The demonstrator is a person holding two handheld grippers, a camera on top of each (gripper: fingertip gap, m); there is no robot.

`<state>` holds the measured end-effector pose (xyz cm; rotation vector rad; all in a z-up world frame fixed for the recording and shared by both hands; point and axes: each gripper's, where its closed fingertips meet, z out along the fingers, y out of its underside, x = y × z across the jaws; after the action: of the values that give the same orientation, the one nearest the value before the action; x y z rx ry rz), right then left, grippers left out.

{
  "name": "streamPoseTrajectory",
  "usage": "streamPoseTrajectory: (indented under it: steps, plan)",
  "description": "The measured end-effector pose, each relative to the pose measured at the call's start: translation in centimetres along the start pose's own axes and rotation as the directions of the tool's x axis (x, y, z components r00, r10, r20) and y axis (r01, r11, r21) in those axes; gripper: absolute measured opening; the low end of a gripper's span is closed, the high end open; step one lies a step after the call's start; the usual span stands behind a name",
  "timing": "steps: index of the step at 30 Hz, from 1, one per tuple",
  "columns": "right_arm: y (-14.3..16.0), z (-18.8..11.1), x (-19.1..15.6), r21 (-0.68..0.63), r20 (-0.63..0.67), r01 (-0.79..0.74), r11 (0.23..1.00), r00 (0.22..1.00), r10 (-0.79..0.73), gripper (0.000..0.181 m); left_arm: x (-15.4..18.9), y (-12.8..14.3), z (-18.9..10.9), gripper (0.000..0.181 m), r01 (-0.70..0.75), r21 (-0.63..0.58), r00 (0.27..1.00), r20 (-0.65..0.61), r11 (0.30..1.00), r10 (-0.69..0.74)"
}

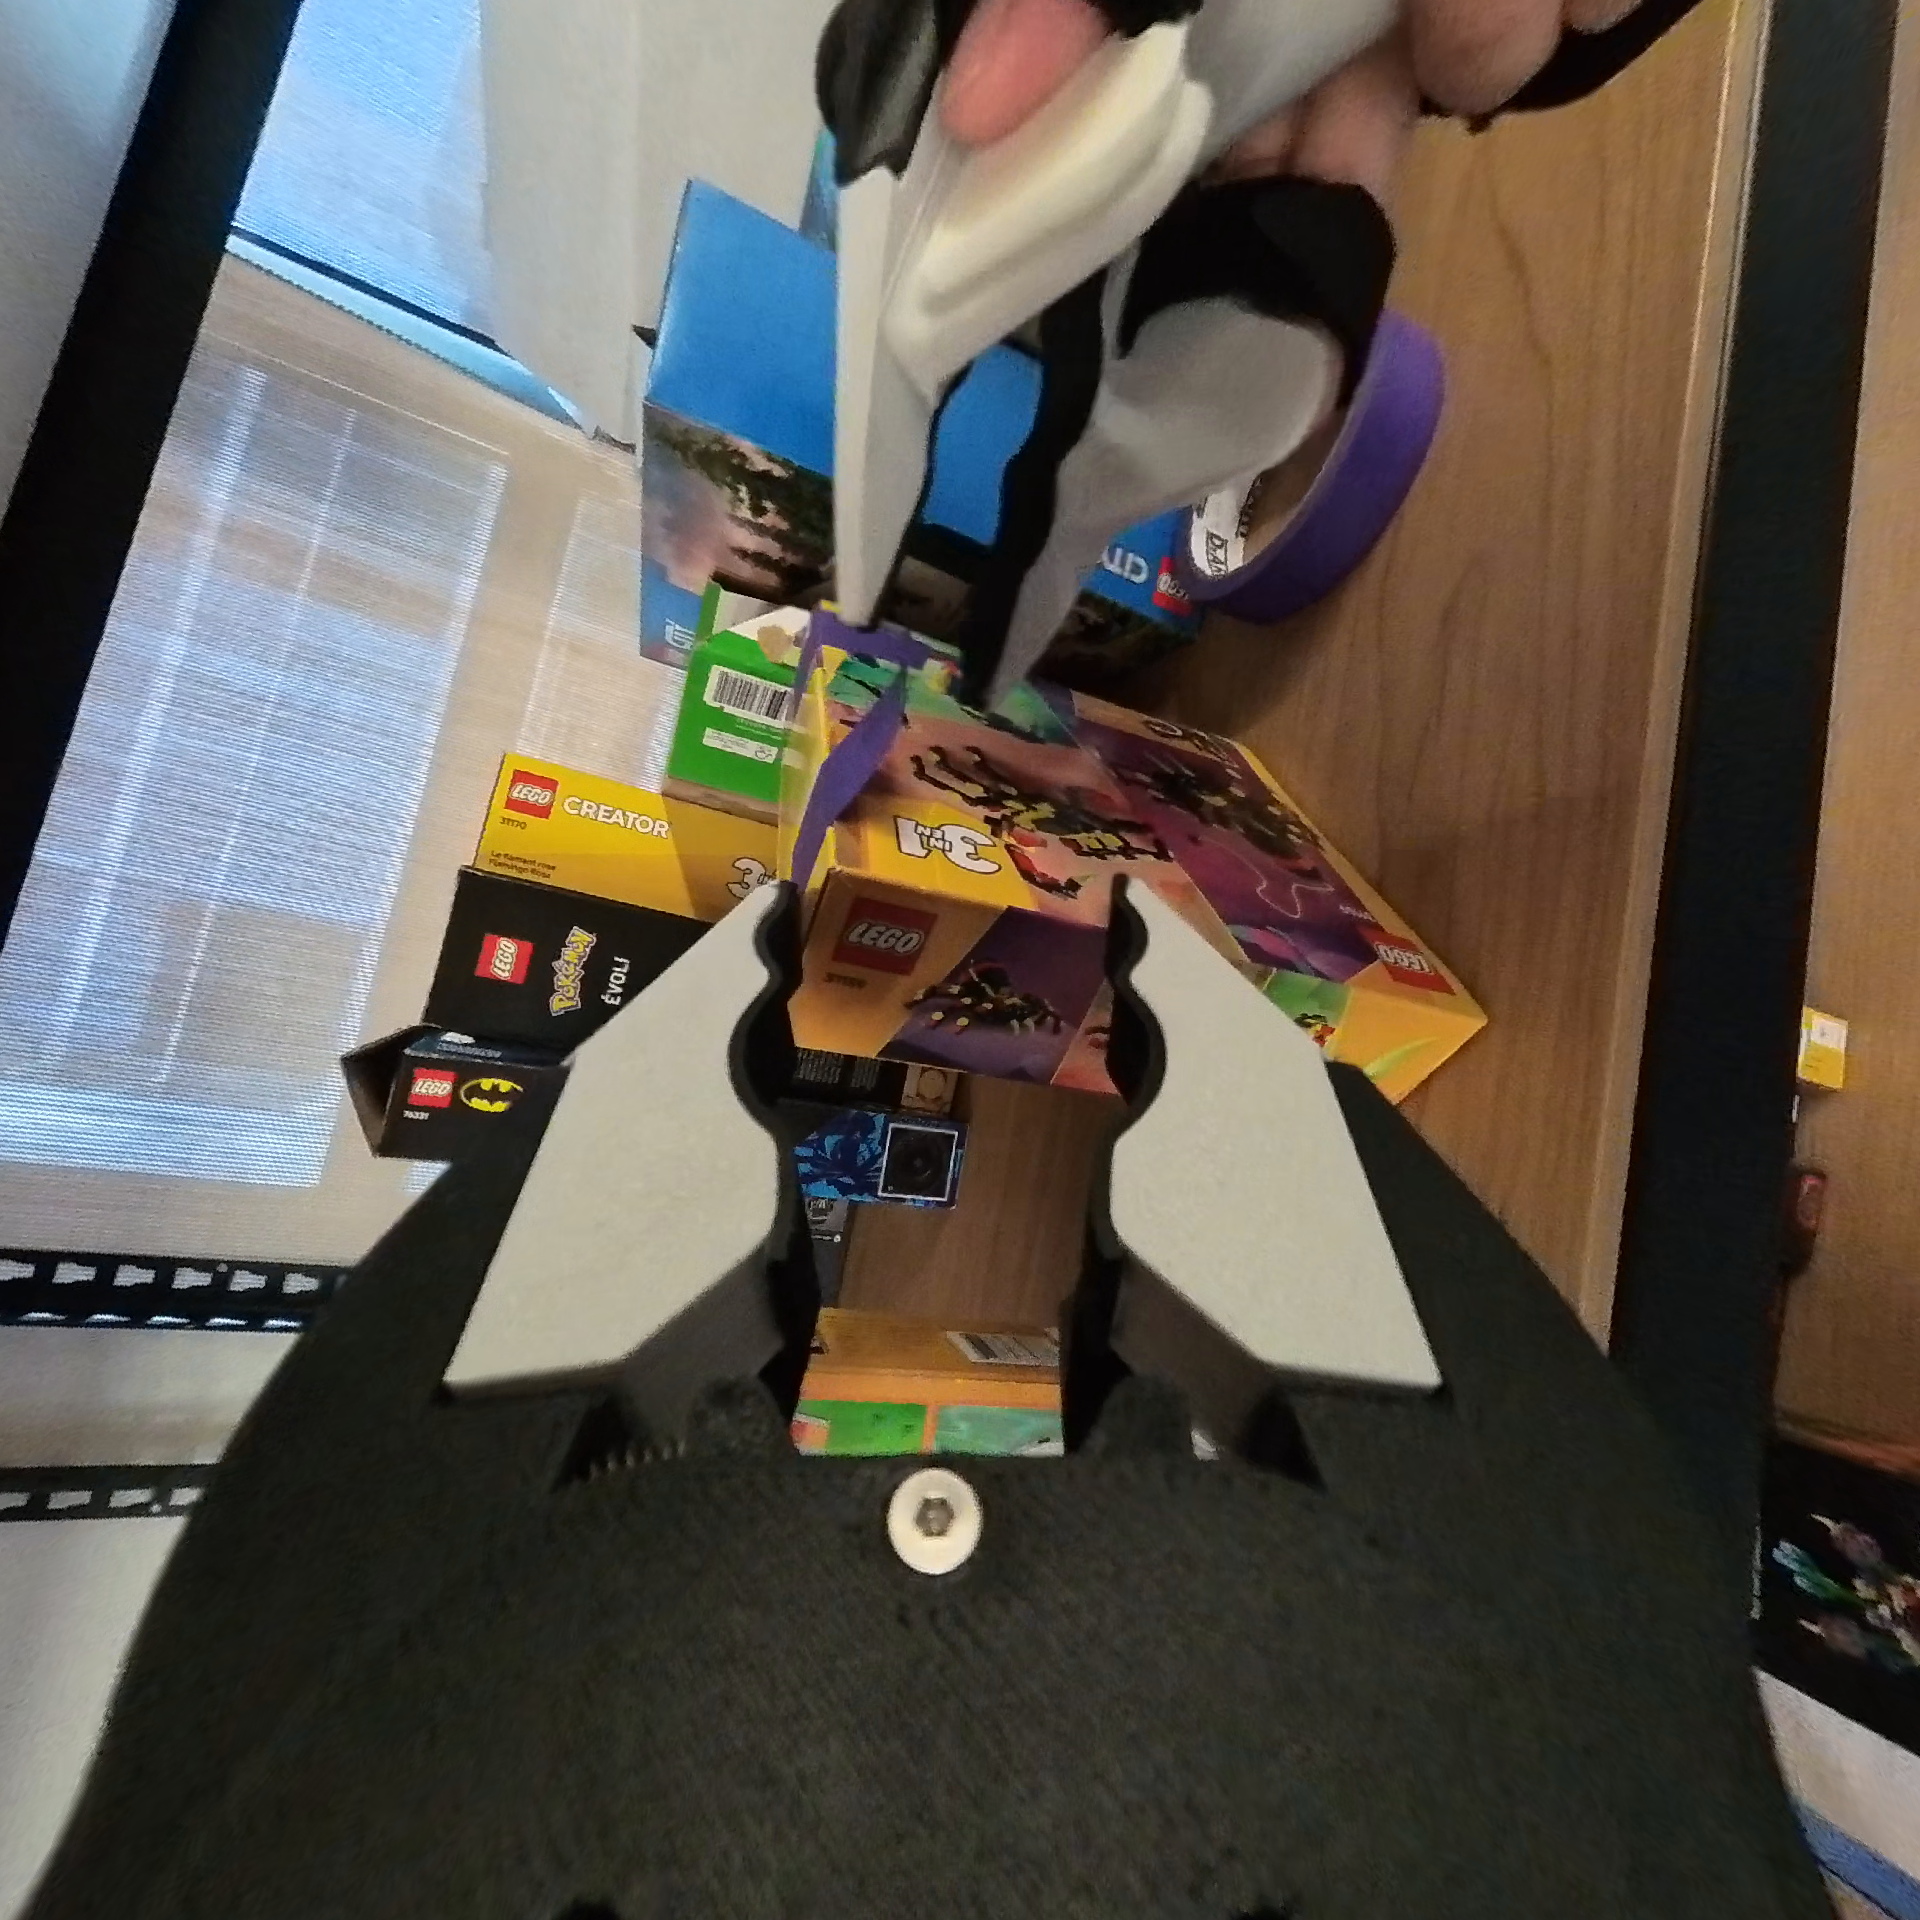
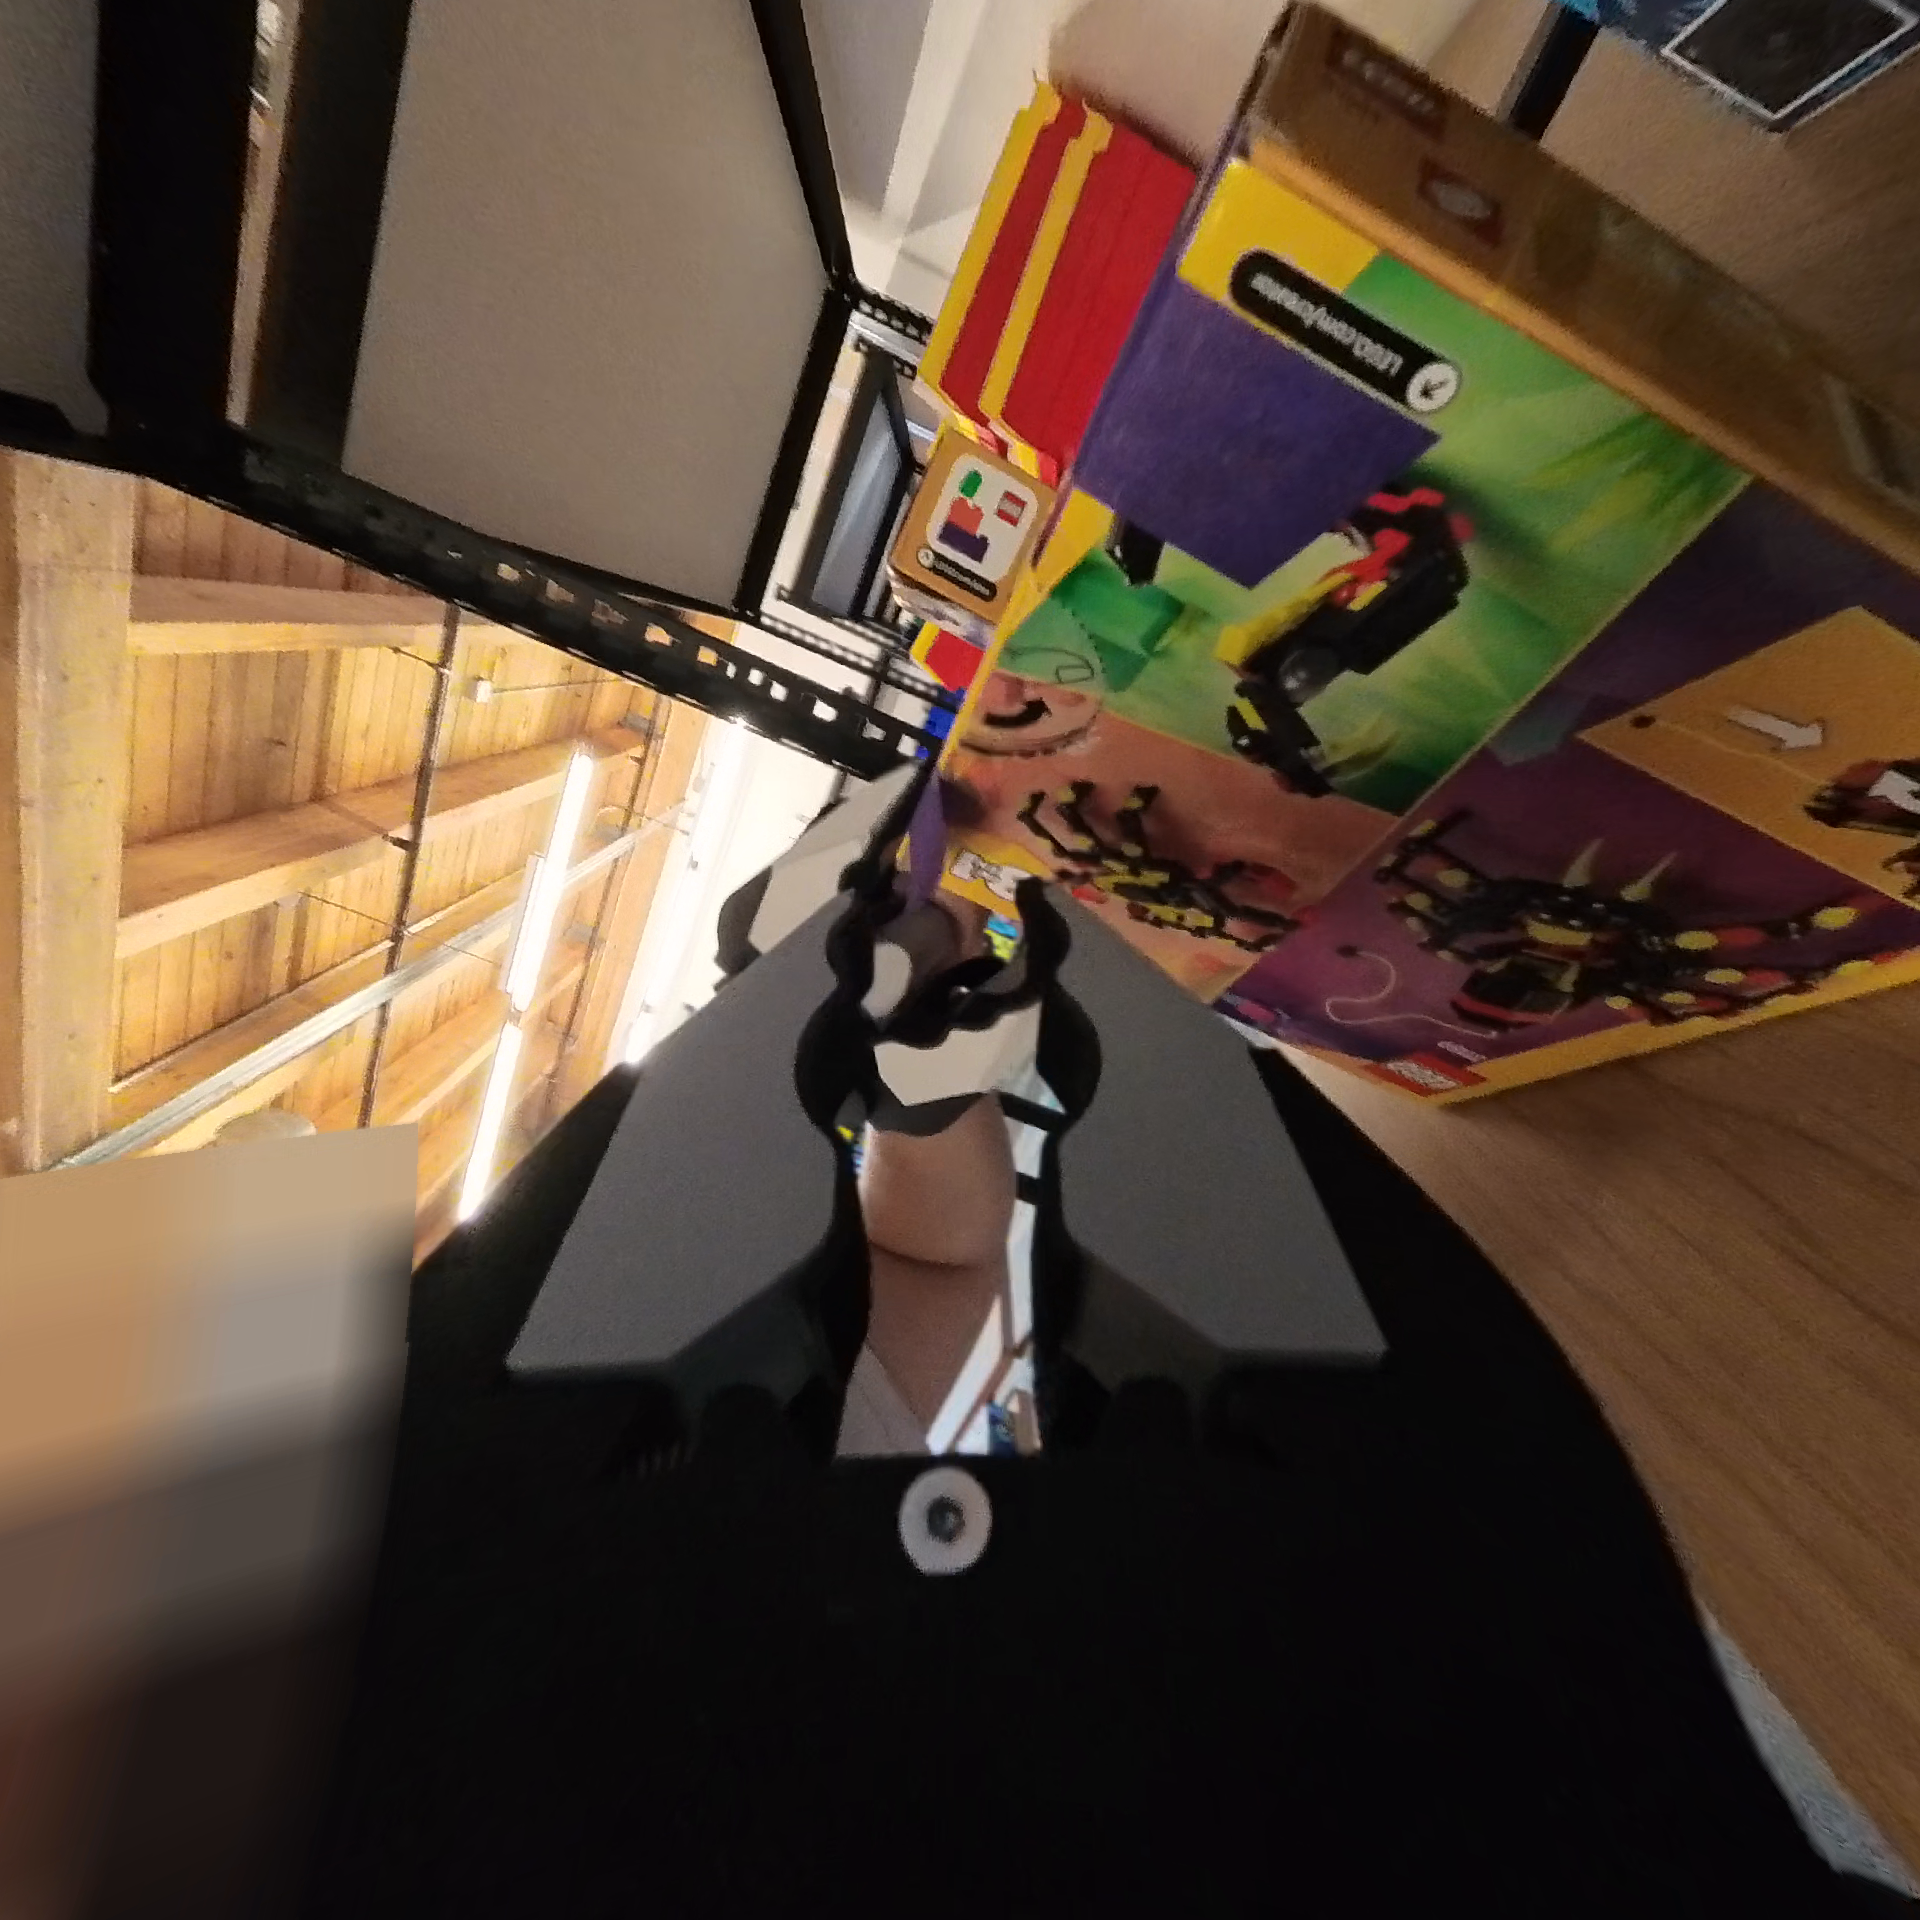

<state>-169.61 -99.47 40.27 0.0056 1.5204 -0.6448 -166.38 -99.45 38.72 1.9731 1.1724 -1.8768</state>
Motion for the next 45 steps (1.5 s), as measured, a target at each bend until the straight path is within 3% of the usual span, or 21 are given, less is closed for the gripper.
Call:
streamPoseTrajectory:
  steps: [5,10,17,26,33,37,39,42,45]
  plan:
    - [0.3,1.0,-0.8,-0.036,0.043,-0.061,0.997,0.997,0.063,0.020,0.1,-0.1,0.1,0.059,-0.021,0.003,1.000,-0.017,1.000,0.021]
    - [0.4,1.3,-0.7,-0.036,0.036,-0.041,0.999,0.998,0.043,0.000,0.1,-0.1,0.2,0.059,-0.018,0.009,1.000,-0.023,1.000,0.018]
    - [0.6,1.7,0.4,-0.035,0.023,-0.062,0.997,0.998,0.062,0.000,0.1,-0.3,0.3,0.057,-0.011,0.019,1.000,-0.025,1.000,0.011]
    - [0.6,2.2,0.8,-0.035,0.096,-0.182,0.983,0.978,0.185,0.000,0.2,-0.4,0.2,0.059,0.013,0.026,0.999,-0.031,1.000,-0.013]
    - [0.4,2.6,1.0,-0.017,0.043,-0.273,0.962,0.961,0.273,0.000,0.1,-0.1,0.3,0.061,0.003,0.007,1.000,-0.029,1.000,-0.003]
    - [1.9,2.5,2.9,-0.069,-0.103,-0.320,0.945,0.944,0.313,0.007,0.0,-0.3,0.3,0.056,0.001,0.028,1.000,-0.024,1.000,0.000]
    - [1.9,2.5,2.9,-0.083,-0.089,-0.344,0.935,0.937,0.337,0.009,0.0,-0.3,0.3,0.057,-0.002,0.032,1.000,-0.021,0.999,0.002]
    - [2.2,2.4,2.6,-0.103,-0.086,-0.302,0.948,0.952,0.294,0.013,0.0,-0.3,0.3,0.057,-0.021,0.036,1.000,-0.009,0.999,0.022]
    - [2.9,1.3,2.5,-0.125,-0.095,-0.149,0.981,0.986,0.138,0.014,0.1,-0.6,0.3,0.057,-0.028,0.041,1.000,-0.010,0.999,0.028]
